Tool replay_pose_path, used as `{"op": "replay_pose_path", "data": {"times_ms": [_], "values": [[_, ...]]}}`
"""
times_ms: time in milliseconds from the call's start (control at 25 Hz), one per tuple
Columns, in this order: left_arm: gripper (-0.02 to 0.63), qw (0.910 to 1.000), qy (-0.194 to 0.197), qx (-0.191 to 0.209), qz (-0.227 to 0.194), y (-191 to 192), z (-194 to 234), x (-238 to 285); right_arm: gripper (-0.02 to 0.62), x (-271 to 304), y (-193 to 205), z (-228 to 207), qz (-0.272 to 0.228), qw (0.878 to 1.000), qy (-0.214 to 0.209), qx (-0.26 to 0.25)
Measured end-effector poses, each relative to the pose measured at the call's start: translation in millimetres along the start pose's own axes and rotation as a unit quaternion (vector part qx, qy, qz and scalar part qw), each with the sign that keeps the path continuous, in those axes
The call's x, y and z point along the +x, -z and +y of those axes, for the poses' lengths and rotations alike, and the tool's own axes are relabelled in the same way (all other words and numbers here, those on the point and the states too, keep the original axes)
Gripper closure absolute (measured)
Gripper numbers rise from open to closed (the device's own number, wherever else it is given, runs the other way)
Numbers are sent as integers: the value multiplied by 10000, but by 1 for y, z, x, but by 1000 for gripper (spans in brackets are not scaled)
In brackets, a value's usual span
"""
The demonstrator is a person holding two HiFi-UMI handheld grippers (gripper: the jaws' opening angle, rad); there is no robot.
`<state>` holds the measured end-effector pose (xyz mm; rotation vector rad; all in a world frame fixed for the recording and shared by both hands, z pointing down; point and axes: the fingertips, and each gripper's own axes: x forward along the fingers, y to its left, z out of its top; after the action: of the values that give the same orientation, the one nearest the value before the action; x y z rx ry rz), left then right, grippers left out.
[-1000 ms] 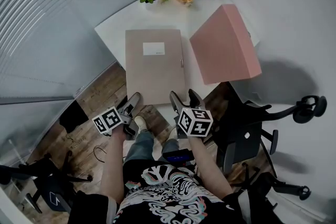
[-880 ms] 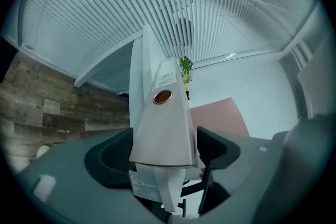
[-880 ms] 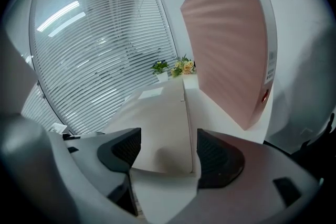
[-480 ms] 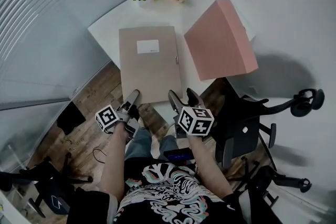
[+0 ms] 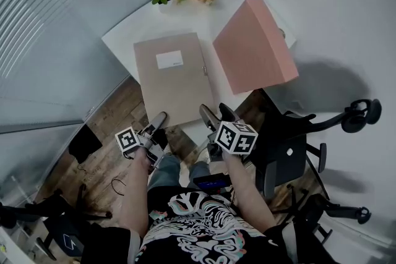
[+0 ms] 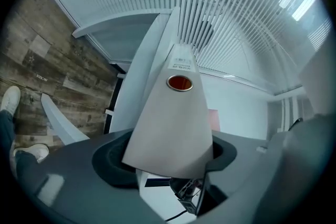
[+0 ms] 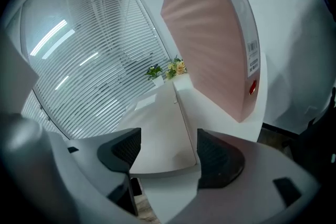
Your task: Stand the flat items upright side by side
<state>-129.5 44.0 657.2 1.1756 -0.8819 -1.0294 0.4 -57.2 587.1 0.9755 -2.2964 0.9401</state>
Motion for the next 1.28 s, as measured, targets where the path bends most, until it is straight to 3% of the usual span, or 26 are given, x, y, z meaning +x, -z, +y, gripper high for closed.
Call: {"op": "replay_pose_path", "data": {"times_ms": [280,720,1040,1160,1280], "values": [[298,9994,282,-37,217,3,-1,-3,247,-1,2,-17,101,9978,-222,616],[291,9963,780,-191,303,3,-3,-5,222,7,20,-22,99,9817,-867,1695],[259,9944,907,-385,390,5,4,-7,227,23,17,-8,319,9662,-1883,1733],[256,9951,857,-296,404,2,3,-8,280,25,21,-9,393,9650,-1949,1709],[256,9958,792,-96,447,0,2,-7,290,27,25,-13,434,9655,-1886,1744]]}}
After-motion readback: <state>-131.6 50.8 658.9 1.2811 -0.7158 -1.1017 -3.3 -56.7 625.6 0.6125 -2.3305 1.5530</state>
